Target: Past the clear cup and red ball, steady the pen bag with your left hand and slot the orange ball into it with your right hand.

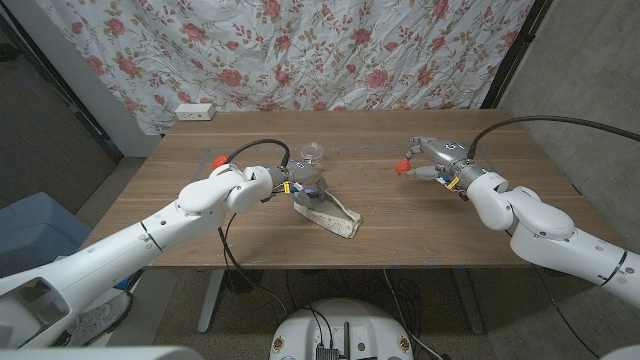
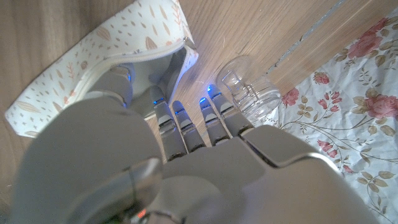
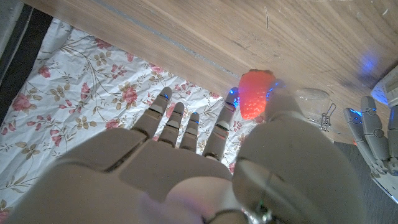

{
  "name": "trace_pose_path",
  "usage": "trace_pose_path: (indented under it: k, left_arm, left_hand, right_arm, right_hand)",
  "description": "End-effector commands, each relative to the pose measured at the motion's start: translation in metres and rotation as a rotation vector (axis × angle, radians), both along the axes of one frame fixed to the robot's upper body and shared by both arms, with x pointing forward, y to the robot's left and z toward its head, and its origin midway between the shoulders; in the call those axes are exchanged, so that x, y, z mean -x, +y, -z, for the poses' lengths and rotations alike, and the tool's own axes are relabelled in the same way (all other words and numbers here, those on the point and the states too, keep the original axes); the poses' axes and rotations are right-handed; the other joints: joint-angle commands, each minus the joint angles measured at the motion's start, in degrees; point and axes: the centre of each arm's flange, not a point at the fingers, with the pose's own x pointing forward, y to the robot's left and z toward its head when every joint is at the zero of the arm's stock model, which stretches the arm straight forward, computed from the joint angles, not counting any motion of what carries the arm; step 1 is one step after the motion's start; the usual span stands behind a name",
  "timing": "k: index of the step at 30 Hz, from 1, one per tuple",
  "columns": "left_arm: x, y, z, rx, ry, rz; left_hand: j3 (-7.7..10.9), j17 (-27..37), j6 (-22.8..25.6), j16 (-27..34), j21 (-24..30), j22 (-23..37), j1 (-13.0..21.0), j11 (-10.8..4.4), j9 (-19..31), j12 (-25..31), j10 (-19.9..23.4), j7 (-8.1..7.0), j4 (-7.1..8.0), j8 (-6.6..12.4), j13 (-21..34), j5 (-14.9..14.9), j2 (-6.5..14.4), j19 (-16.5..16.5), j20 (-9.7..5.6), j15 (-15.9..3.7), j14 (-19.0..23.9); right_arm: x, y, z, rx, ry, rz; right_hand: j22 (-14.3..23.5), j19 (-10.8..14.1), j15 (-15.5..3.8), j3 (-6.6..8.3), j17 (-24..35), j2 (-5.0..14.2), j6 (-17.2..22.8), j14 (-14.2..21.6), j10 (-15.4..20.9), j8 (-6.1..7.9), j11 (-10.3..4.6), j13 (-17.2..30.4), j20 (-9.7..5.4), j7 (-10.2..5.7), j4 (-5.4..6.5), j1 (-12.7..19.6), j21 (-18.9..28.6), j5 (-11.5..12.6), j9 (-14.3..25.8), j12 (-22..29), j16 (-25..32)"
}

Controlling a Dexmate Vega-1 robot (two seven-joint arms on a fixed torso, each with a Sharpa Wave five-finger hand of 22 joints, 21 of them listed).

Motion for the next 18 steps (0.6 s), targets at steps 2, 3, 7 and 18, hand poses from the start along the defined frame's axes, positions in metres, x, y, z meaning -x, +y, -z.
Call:
trace_pose_path:
  k: [2,3,7,18]
  left_arm:
    - [0.000,0.004,-0.005,-0.040,0.021,0.010]
    - [0.001,0.004,-0.005,-0.040,0.019,0.011]
    - [0.002,0.005,-0.005,-0.041,0.023,0.013]
    - [0.004,0.006,-0.005,-0.051,0.033,0.015]
  left_hand:
    - [-0.59,0.1,-1.4,-0.2,-0.2,0.1,-0.4,0.15,0.1,0.1,-0.9,0.11,0.01,0.04,0.1,0.3,0.0,-0.7,-0.66,-6.27,-0.7]
    - [-0.62,0.1,-1.5,-0.2,-0.1,0.1,-0.4,0.13,0.1,0.1,-1.0,0.10,0.02,0.04,0.1,0.3,0.0,-0.7,-0.66,-6.27,-0.7]
    - [-0.71,0.1,-1.7,-0.2,-0.1,0.1,-0.5,-0.12,0.1,0.1,-1.2,0.04,0.03,0.10,0.1,0.3,0.0,-0.8,-0.65,-6.25,-0.8]
    - [-1.11,0.1,-3.1,-0.2,-0.2,0.1,-0.8,-0.05,0.2,0.1,-2.0,0.14,0.10,0.08,0.2,0.3,0.1,-1.3,-0.60,-6.10,-1.4]
  right_arm:
    - [0.006,0.012,-0.003,0.001,-0.010,-0.047]
    - [0.006,0.013,-0.003,0.003,-0.011,-0.052]
    - [0.007,0.017,-0.004,0.007,-0.011,-0.069]
    - [0.017,0.030,-0.005,0.015,-0.017,-0.121]
  right_hand:
    - [0.2,0.3,-0.11,-0.18,0.3,0.57,0.5,0.2,0.6,0.37,-0.09,0.2,-0.12,-0.14,-0.03,0.1,0.0,0.4,0.1,-0.3,0.1]
    - [0.2,0.3,-0.12,-0.19,0.3,0.58,0.5,0.2,0.6,0.37,-0.11,0.2,-0.12,-0.14,-0.02,0.1,0.0,0.4,0.1,-0.3,0.1]
    - [0.2,0.3,-0.09,-0.22,0.3,0.57,0.5,0.2,0.7,0.36,-0.09,0.2,-0.11,-0.14,-0.02,0.1,0.0,0.4,0.1,-0.3,0.1]
    - [0.2,0.3,0.04,-0.28,0.3,0.58,0.6,0.1,0.7,0.39,-0.03,0.2,-0.08,-0.14,-0.03,0.0,0.0,0.4,0.1,-0.3,0.0]
